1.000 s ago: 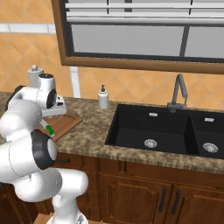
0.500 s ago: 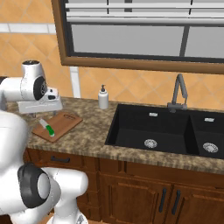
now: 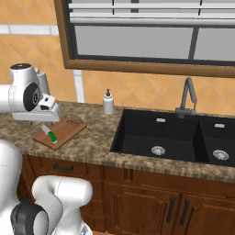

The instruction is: Pick up the knife from the drawer and place it on the cutting board. Then place the meat from the plate to the cutting board.

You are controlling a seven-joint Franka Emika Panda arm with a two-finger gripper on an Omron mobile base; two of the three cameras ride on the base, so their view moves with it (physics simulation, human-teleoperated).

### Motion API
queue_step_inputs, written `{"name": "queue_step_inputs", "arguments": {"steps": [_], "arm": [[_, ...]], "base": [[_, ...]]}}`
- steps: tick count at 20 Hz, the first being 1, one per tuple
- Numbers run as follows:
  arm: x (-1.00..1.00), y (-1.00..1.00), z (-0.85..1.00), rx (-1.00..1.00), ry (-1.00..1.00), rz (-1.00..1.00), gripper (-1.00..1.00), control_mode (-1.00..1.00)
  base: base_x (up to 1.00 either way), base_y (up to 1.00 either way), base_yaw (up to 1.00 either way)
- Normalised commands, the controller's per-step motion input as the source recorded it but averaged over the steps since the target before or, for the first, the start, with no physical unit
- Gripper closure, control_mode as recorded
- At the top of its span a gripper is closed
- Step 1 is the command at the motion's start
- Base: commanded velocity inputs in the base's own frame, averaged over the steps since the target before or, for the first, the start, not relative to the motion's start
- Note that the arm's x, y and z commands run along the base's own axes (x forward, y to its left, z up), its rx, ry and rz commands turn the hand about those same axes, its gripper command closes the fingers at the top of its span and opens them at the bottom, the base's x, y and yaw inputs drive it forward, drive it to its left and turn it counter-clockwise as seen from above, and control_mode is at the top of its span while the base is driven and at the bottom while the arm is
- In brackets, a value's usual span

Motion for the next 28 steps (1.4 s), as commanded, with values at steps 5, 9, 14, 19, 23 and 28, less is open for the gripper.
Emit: {"name": "queue_step_inputs", "arguments": {"steps": [5,9,14,19,23,28], "arm": [[-0.68,-0.29,0.0,0.12,-0.09,-0.17,-1.0,-1.0],[-0.01,-0.36,0.0,0.04,0.0,0.0,-1.0,1.0],[0.0,0.0,0.0,0.0,0.0,0.0,-1.0,1.0],[0.0,0.0,0.0,0.0,0.0,0.0,-1.0,1.0],[0.0,0.0,0.0,0.0,0.0,0.0,-1.0,1.0],[0.0,0.0,0.0,0.0,0.0,0.0,-1.0,1.0]], "base": [[0.0,0.0,0.0],[0.0,-0.13,0.0],[-0.05,-0.75,0.01],[0.0,-1.0,0.0],[0.0,-1.0,0.0],[0.0,-1.0,0.0]]}}
